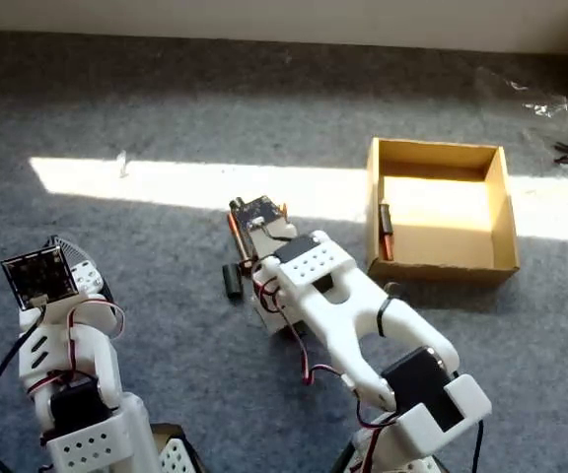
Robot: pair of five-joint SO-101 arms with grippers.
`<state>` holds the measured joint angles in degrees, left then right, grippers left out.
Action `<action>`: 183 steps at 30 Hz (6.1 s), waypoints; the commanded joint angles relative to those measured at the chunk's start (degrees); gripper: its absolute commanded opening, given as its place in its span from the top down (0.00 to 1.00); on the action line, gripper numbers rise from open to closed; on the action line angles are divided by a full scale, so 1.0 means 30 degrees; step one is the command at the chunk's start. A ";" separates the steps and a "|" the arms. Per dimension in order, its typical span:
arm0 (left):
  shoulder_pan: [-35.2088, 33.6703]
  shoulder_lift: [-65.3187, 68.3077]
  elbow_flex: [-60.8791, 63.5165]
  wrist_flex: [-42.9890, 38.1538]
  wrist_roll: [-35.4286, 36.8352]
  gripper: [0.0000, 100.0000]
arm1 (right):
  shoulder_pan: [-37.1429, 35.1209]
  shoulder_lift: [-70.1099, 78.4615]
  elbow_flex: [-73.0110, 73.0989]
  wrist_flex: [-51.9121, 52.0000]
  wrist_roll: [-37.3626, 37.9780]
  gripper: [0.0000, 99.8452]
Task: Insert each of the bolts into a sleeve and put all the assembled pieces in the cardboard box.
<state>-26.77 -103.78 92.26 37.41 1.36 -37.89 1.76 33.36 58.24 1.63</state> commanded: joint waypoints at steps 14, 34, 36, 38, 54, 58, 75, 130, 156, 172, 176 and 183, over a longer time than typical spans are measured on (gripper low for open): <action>-0.0015 -0.0220 -0.0190 0.0029 0.0088 0.99 | 0.2945 -0.0103 -0.1187 0.1685 0.8264 0.93; 0.0015 -0.0220 0.0278 -0.0059 0.0029 0.99 | 0.2857 -0.0161 -0.1128 0.1744 0.8557 0.87; 0.0015 -0.0220 0.0278 -0.0059 0.0029 0.99 | 0.2886 -0.0161 -0.1040 0.1744 0.8557 0.87; 0.0015 -0.0220 0.0278 -0.0059 0.0029 0.99 | 0.2886 -0.0161 -0.1040 0.1744 0.8557 0.87; 0.0396 -0.0220 0.0308 -0.0059 -0.0029 0.99 | 0.2916 -0.0161 -0.1158 0.2886 0.8879 0.87; 0.0396 -0.0220 0.0308 -0.0059 -0.0029 0.99 | 0.2945 -0.0161 -0.1158 0.3238 0.9524 0.87; 0.0396 -0.0220 0.0308 -0.0059 -0.0029 0.99 | 0.2857 -0.0103 -0.1040 0.1421 0.9524 0.87; 0.3121 -0.0073 0.0366 0.0586 -0.2168 0.99 | 0.3385 -1.5897 0.0952 0.2593 0.5714 0.99; 0.8073 -0.0015 -0.4176 0.5890 -0.3722 0.99 | 0.6403 -2.3692 1.0447 -0.3238 0.3780 0.99; 1.2264 1.6952 -1.4315 0.6330 -0.3810 0.99 | 0.8484 -2.4571 1.1326 -0.3648 0.2579 0.99; 1.3319 2.1641 -1.7070 0.6330 -0.3751 0.99 | 0.8571 -2.4571 1.1531 -0.3678 0.2579 0.99; 1.4286 2.8234 -2.0410 0.6330 -0.2256 0.99 | 0.8630 -2.5802 1.3846 -0.5084 0.3311 0.99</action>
<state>14.55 -24.84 36.26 56.22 -8.75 -12.66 -73.05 74.33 45.14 9.98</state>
